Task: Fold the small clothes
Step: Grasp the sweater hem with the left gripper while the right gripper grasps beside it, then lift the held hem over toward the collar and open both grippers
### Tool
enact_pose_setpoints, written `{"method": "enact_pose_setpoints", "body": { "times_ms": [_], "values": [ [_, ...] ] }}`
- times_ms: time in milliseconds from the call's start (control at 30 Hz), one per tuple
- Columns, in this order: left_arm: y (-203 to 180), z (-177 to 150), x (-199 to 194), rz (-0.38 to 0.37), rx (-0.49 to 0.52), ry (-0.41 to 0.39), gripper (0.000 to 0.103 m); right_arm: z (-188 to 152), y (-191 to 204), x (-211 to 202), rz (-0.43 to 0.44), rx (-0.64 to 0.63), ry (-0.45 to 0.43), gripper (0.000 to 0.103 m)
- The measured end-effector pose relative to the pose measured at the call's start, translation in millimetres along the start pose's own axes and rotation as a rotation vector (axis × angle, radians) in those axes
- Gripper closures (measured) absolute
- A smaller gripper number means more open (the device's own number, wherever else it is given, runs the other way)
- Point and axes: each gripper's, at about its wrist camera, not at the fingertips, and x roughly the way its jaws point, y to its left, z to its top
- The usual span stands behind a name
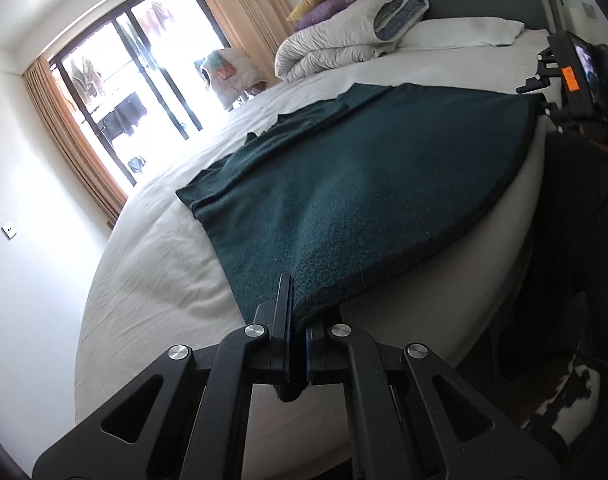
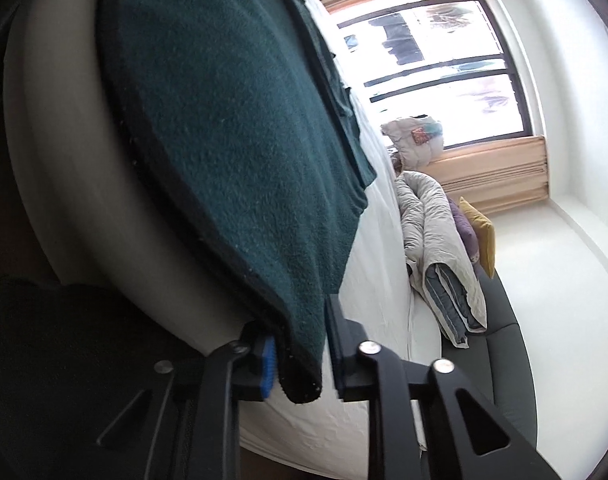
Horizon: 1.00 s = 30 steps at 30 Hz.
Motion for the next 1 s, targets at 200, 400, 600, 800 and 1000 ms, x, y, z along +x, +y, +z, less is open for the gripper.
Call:
{"method": "enact_pose_setpoints", "body": {
  "times_ms": [200,400,600,800,1000],
  "values": [
    [-6,-6,-2,-0.016,0.045,-0.004,0.1,-3,3,-1,0.042,-0.038,0.011,0.1],
    [-17,-13,-4,-0.024,0.119,-0.001,0.1,-1,-9,-7,0.074,-0.063,-0.014,0.1],
    [-6,-10,-6,-0.054,0.102,0.006,0.1,13,-49,-3,0.145,0.017,-0.05,0.1],
    [34,23,-8,-0.063,0.014,-0.056,0.1,36,-99,9,0.191,0.119,-0.126,0.1],
    [87,73,19,-0.014,-0.026,-0.111,0.1,71,-153,60,0.22,0.184,-0.149,0.1]
  ]
}}
